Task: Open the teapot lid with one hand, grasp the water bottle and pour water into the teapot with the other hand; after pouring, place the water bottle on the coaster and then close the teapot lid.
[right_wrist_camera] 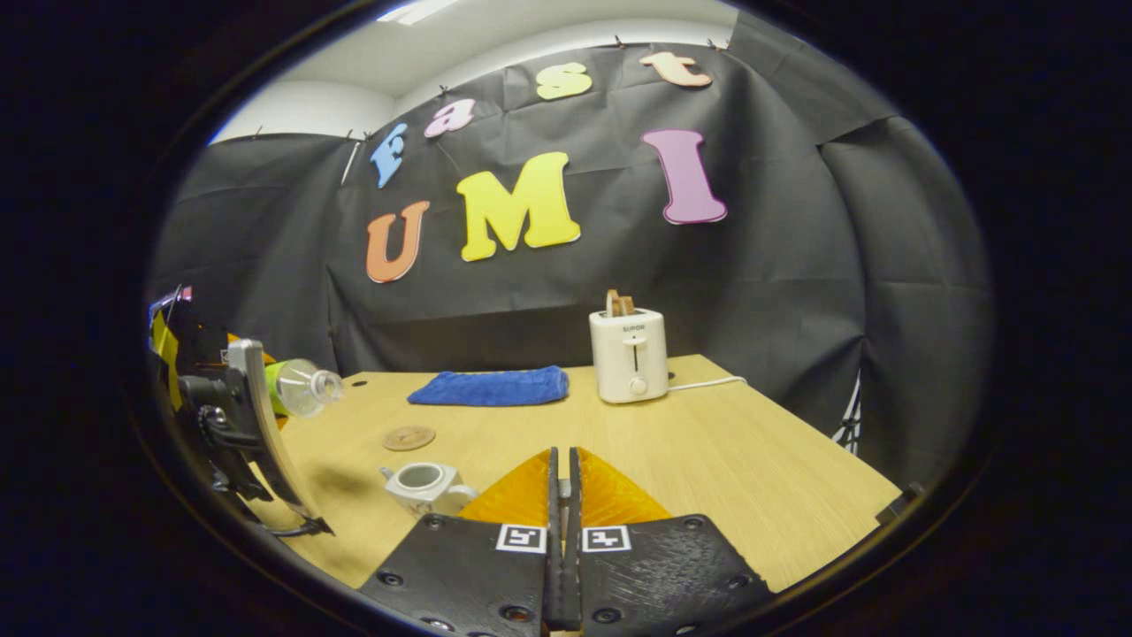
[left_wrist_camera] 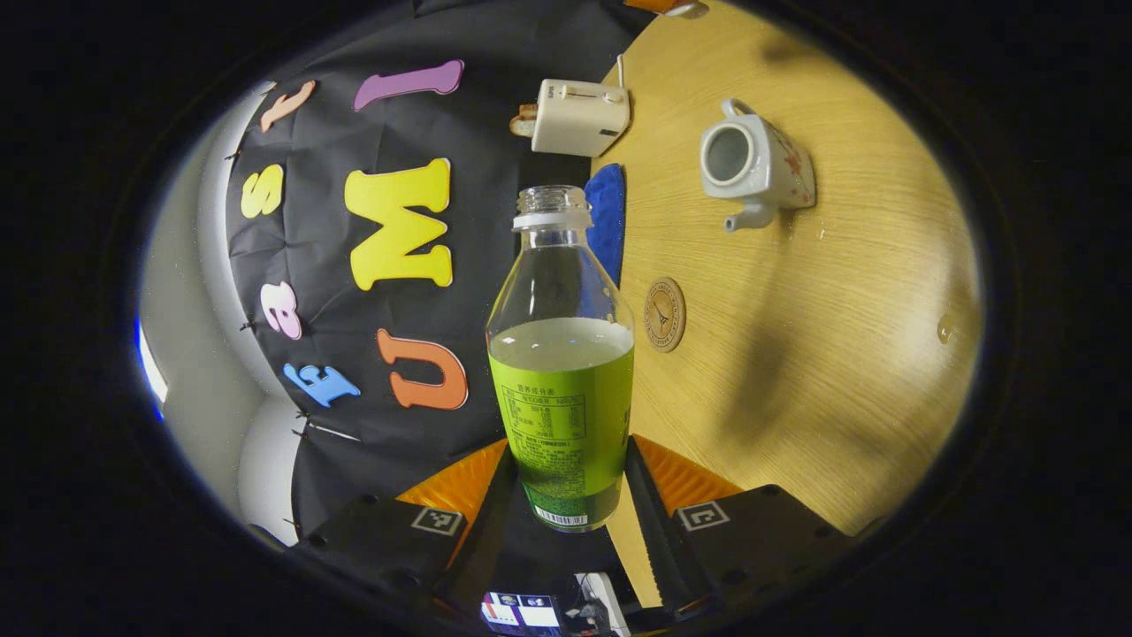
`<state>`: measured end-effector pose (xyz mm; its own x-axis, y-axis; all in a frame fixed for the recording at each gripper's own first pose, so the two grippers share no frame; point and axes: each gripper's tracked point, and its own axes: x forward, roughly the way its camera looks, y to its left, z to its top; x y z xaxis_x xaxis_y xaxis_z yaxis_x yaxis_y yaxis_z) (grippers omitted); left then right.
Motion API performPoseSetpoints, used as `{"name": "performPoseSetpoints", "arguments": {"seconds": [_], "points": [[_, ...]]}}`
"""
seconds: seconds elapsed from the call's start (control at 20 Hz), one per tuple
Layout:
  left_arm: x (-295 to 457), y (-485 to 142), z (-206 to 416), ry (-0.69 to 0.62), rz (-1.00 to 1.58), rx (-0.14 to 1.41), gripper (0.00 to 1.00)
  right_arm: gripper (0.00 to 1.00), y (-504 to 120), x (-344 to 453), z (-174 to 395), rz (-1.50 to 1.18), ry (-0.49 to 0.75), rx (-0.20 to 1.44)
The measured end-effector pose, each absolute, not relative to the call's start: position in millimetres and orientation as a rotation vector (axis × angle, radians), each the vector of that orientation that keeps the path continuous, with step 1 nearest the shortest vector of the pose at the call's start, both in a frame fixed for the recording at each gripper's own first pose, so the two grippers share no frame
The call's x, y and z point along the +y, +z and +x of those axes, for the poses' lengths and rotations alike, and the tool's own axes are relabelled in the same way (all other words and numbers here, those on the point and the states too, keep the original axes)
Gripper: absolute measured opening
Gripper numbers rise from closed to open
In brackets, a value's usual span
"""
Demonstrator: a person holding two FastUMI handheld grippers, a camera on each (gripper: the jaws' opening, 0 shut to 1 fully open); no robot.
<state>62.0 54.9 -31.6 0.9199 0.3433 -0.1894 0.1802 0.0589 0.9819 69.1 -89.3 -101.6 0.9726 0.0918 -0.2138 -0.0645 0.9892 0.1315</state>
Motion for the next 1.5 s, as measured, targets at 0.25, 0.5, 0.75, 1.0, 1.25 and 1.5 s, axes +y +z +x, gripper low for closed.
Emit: {"name": "performPoseSetpoints", "arguments": {"seconds": [0.25, 0.5, 0.75, 1.0, 1.25, 1.5], "points": [[42.3, -37.9, 66.7, 0.077, 1.623, 0.443, 0.73, 0.00, -99.4, -91.6, 68.0, 0.121, 0.076, 0.217], [31.0, -44.0, 71.8, 0.042, 1.677, 0.457, 0.72, 0.00, -95.8, -99.0, 67.6, 0.128, 0.062, 0.213], [19.0, -37.2, 79.7, 0.039, 1.773, 0.439, 0.73, 0.00, -96.3, -104.3, 69.0, 0.137, 0.054, 0.213], [10.2, -39.2, 85.4, 0.017, 1.881, 0.449, 0.73, 0.00, -91.8, -106.9, 67.7, 0.139, 0.047, 0.202], [4.0, -23.2, 96.2, 0.039, 1.995, 0.401, 0.73, 0.00, -93.3, -106.6, 66.0, 0.139, 0.048, 0.207], [7.5, -21.0, 97.6, 0.042, 2.095, 0.411, 0.73, 0.00, -92.3, -109.1, 67.1, 0.142, 0.043, 0.206]]}}
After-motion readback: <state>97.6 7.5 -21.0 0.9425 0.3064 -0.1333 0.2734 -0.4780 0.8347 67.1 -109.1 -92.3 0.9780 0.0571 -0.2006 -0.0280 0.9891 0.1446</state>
